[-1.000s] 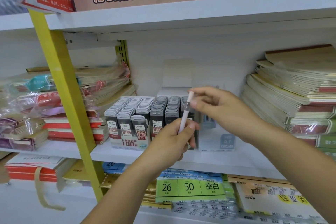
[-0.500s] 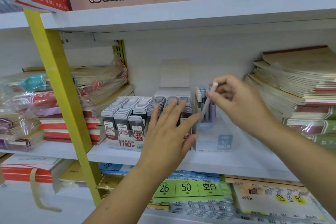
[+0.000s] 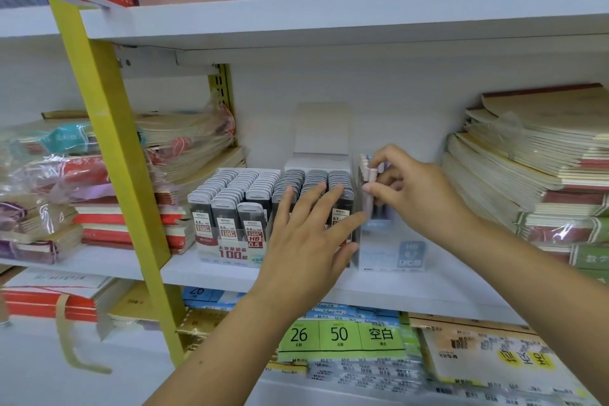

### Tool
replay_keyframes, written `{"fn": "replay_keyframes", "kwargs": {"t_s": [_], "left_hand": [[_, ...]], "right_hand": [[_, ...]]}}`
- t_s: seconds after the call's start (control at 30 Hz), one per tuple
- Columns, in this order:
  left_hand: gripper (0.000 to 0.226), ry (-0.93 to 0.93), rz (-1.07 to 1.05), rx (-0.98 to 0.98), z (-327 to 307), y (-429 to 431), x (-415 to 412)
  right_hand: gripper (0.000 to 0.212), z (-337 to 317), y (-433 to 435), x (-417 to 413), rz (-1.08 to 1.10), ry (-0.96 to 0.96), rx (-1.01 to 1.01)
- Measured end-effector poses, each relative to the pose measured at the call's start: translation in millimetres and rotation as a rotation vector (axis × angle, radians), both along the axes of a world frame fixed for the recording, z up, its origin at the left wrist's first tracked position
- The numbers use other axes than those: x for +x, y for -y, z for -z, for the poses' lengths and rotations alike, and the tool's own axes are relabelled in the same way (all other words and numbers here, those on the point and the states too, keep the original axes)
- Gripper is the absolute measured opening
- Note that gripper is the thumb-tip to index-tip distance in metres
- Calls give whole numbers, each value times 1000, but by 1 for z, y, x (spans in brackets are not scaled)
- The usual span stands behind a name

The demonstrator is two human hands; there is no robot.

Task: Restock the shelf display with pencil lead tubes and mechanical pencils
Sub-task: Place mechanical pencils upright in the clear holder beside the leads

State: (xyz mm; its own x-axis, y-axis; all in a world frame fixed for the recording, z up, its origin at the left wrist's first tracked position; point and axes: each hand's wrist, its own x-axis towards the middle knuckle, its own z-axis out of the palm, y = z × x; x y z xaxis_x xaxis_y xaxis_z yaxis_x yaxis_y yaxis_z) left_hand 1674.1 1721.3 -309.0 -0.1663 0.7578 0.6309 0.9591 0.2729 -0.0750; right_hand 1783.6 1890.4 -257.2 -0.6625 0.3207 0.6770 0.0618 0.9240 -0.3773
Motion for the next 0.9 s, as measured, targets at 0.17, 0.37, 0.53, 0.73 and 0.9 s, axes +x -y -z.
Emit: {"fn": "replay_keyframes", "kwargs": {"t_s": [0.17,0.37,0.53,0.73,0.9], "left_hand": [[39,15,50,174,6,4,7],[24,102,236,411,94,56,19],[32,596,21,-134,239,117,24],[56,1031,-186,-747,405,179,37],[58,1202,-286,-887,470,187,39]], "right_hand": [[17,0,2,0,103,31,42],[12,48,60,62,40,-337,-90],[13,231,98,90,68,256,-470],[23,460,158,107,258,915,-823],[59,536,175,102,321,1112,-933]]}}
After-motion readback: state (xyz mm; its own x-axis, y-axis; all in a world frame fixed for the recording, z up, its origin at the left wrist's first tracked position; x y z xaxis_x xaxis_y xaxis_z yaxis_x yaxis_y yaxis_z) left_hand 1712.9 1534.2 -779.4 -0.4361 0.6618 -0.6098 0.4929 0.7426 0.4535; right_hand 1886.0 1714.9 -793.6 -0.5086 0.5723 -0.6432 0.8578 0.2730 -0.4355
